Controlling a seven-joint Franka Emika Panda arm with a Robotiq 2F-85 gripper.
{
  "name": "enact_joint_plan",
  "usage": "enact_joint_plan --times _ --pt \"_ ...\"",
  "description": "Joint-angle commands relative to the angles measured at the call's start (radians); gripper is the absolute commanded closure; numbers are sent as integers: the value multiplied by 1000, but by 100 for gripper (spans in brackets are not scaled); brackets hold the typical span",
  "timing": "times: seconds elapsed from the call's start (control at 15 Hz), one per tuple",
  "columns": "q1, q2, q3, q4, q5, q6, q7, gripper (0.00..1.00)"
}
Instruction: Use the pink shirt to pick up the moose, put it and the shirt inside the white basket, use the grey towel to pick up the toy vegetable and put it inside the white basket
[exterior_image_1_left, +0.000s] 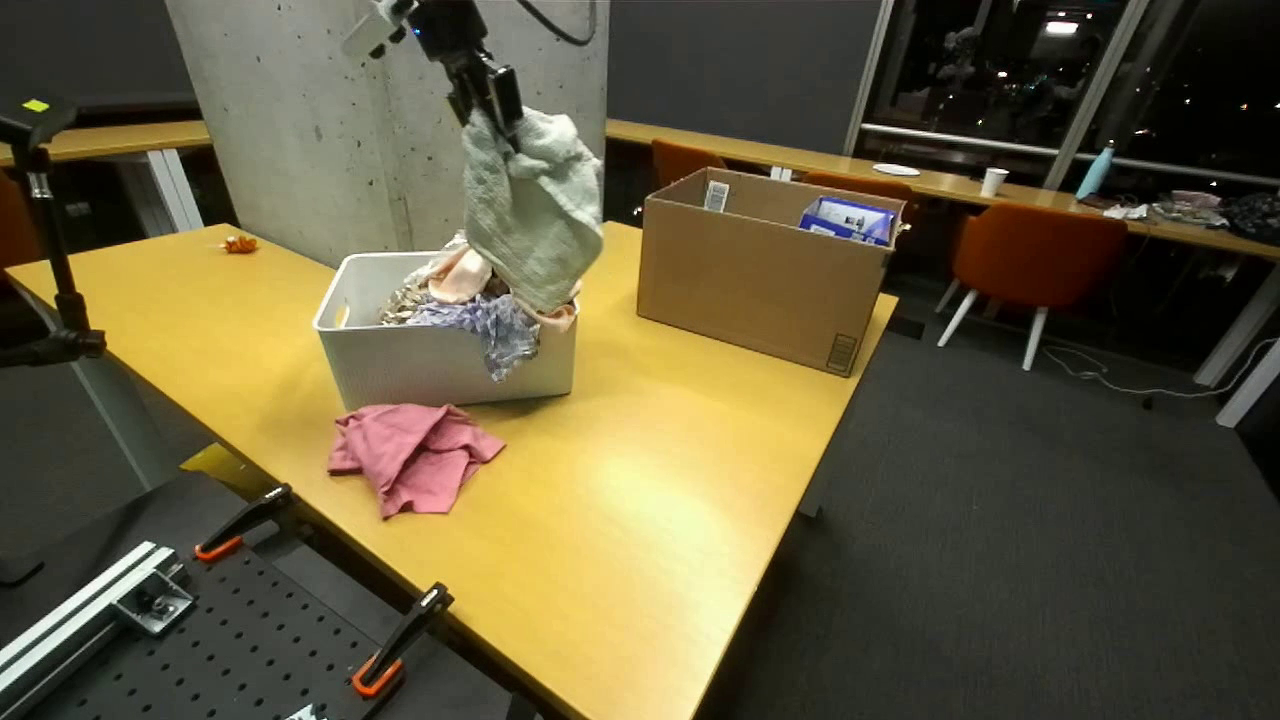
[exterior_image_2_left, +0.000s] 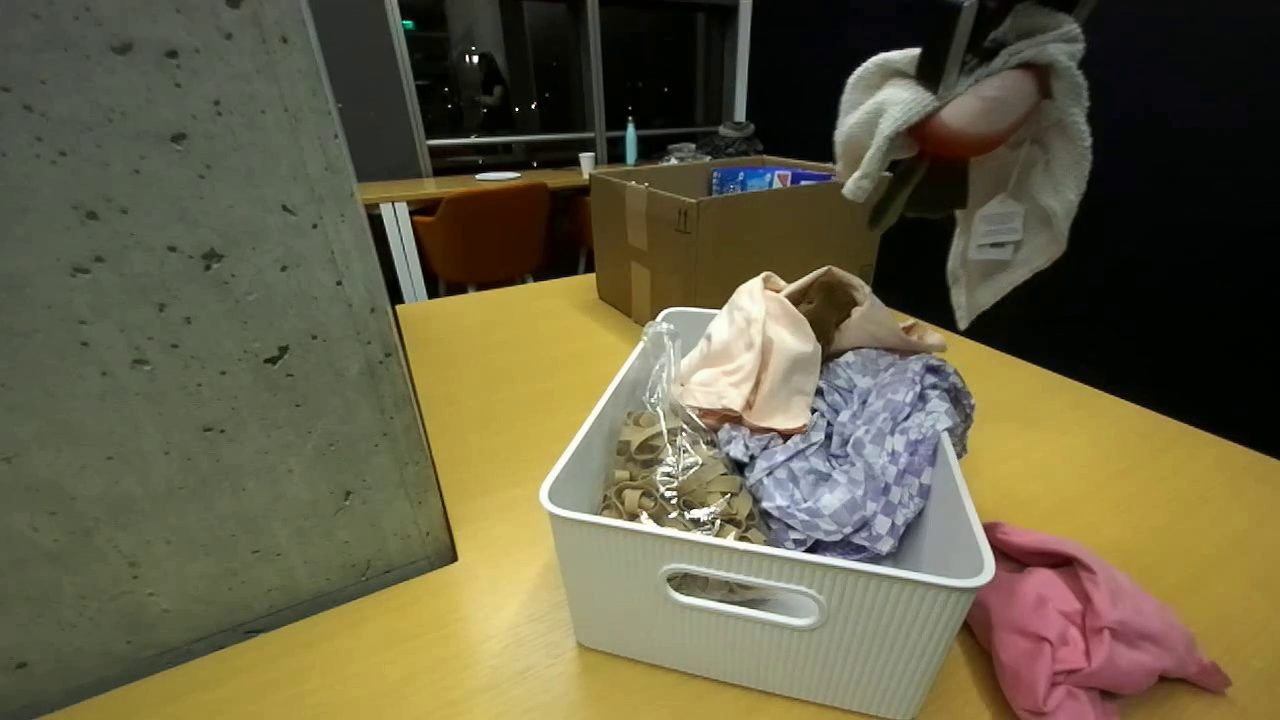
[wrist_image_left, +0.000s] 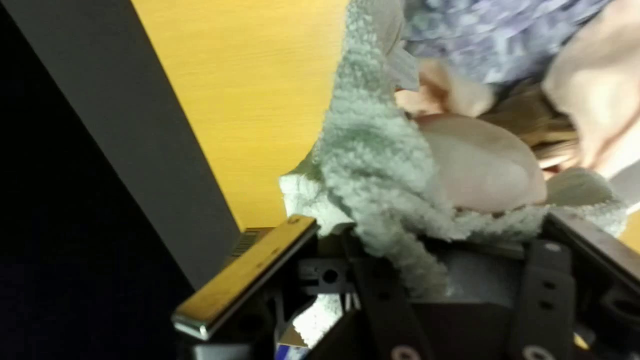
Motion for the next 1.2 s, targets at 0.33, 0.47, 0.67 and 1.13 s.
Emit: enact_joint_plan --times 0.33,0.47,0.67,1.13 --pt "48 96 167 111 267 35 -303 100" --pt "-5 130 151 135 359 33 -425 100" --pt "-94 214 121 221 451 -39 -551 100" --pt "-149 468 80 511 459 -191 -619 100"
